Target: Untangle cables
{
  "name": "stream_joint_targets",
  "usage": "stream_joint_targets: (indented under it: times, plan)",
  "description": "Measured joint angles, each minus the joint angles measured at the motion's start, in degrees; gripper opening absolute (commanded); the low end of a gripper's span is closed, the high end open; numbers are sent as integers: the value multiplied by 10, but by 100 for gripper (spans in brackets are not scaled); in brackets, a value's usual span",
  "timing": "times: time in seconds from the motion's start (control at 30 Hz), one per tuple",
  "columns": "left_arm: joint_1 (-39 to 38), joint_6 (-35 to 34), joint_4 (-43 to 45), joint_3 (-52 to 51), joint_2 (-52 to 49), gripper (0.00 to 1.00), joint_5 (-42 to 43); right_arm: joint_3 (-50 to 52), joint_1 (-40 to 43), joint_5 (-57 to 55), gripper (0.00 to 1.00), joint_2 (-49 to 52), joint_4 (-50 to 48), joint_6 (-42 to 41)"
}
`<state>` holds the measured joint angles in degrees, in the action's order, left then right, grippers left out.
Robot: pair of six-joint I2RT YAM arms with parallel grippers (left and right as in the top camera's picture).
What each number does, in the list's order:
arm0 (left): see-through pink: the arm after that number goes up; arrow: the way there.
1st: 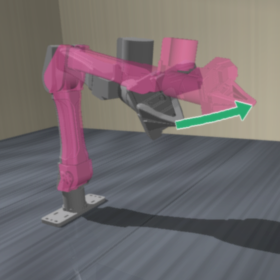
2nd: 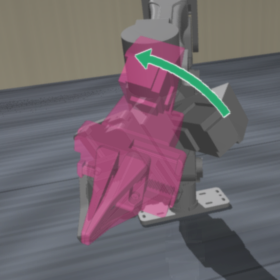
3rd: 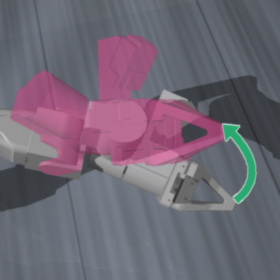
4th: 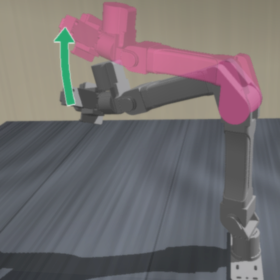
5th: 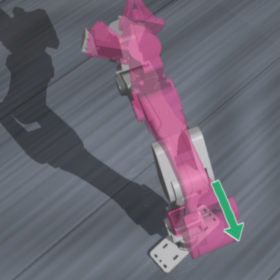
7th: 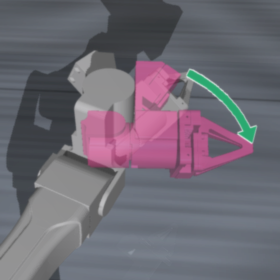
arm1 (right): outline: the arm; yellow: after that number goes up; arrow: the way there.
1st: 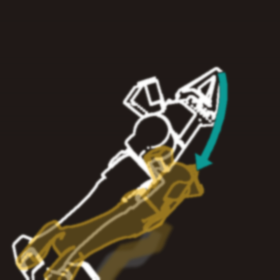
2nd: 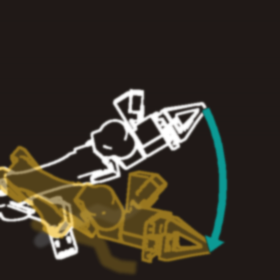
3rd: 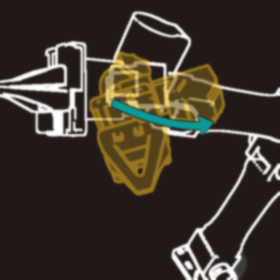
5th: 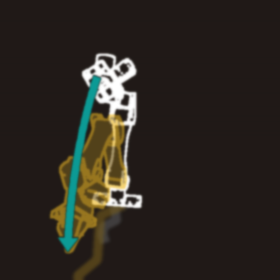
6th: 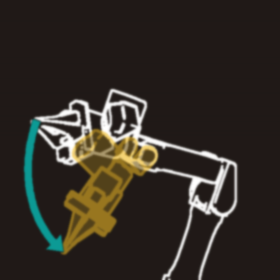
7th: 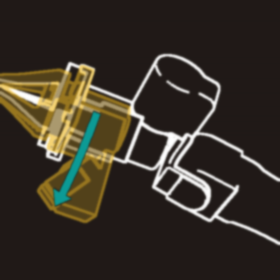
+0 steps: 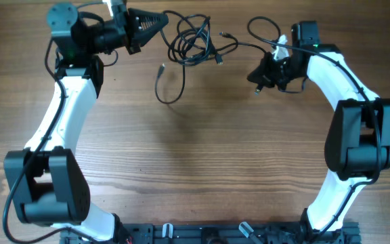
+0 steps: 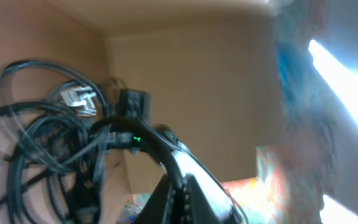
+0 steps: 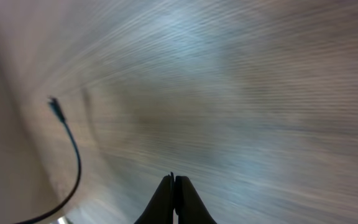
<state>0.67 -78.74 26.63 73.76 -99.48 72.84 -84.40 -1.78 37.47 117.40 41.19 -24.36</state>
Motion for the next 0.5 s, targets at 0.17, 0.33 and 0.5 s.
stream_joint_targets:
  times: [0.17, 0.33, 0.5]
  plan:
    - [1, 145, -312, 2, 0, 4, -141, 0, 40, -45, 4, 0, 58, 20]
    - [-13, 192, -448, 1, 0, 4, -252, 0, 98, 7, 46, 0, 119, 127]
    - [-58, 215, -455, 1, 0, 4, -281, 0, 78, 30, 56, -57, 121, 156]
